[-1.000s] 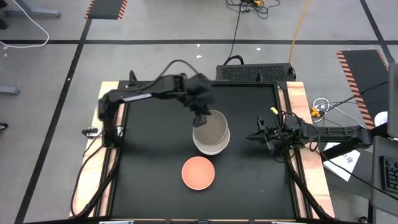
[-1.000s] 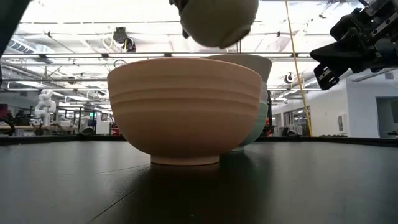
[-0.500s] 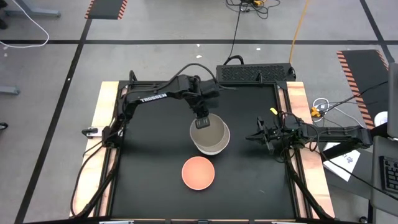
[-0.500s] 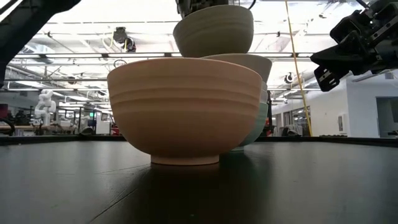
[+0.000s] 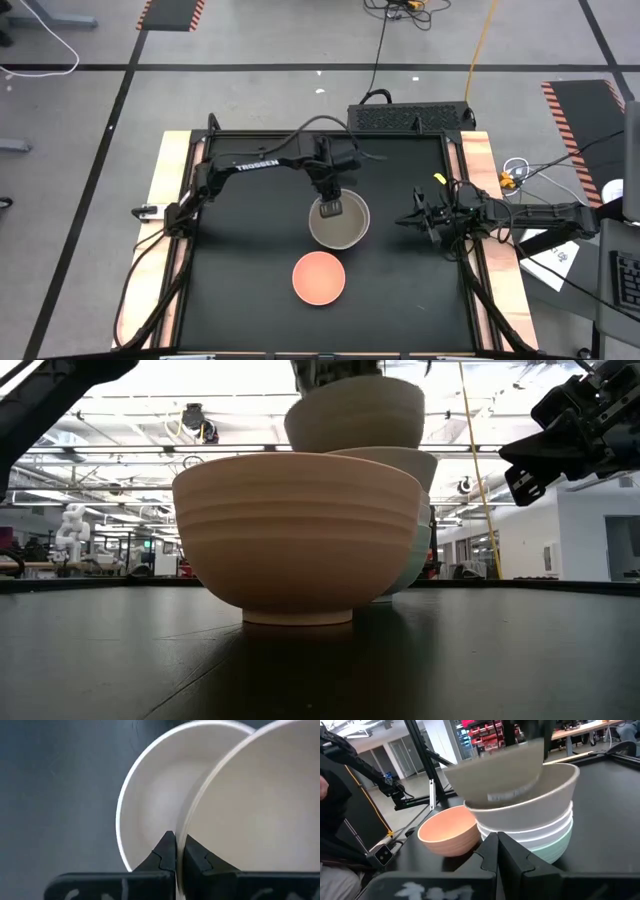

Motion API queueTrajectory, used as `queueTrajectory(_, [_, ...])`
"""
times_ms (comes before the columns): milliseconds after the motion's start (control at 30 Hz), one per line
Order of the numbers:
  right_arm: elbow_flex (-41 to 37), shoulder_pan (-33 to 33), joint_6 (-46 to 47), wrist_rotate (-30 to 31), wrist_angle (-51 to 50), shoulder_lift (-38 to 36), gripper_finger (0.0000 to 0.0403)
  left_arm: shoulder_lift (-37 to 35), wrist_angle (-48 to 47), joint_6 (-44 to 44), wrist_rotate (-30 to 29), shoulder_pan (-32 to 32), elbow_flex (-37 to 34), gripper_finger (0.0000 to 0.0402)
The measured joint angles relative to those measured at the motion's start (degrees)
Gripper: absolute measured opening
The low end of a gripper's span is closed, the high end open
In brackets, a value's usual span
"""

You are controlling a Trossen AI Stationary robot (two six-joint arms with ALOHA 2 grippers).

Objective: Nest bowls inside each other
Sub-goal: Stack the light gray bowl on the dirty white bowl, then stack the light orange bowl on the light gray bowl

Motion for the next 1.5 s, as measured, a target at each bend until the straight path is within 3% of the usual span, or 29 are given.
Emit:
queueTrajectory(233, [0.00, 0.00, -0.21, 0.00, -0.02, 0.09, 0.0000, 4.00, -0.04, -0.03, -0.90, 0.00, -0.02, 0.0004])
queueTrajectory(667, [0.00, 0.00, -0.44, 0.00, -0.42, 0.09, 0.0000, 3.68, 0.75, 0.11, -1.47, -0.51, -0.02, 0.0013])
queueTrajectory(1133, [-0.94, 0.00, 0.02, 0.00, 0.99, 0.11, 0.0000, 3.46, 1.46, 0.63, -1.47, -1.71, 0.06, 0.0190])
queueTrajectory(1500, [-1.07, 0.00, 0.24, 0.00, 1.73, 0.09, 0.0000, 1.33, 1.86, 1.09, -3.37, -3.07, 4.19, 0.0319])
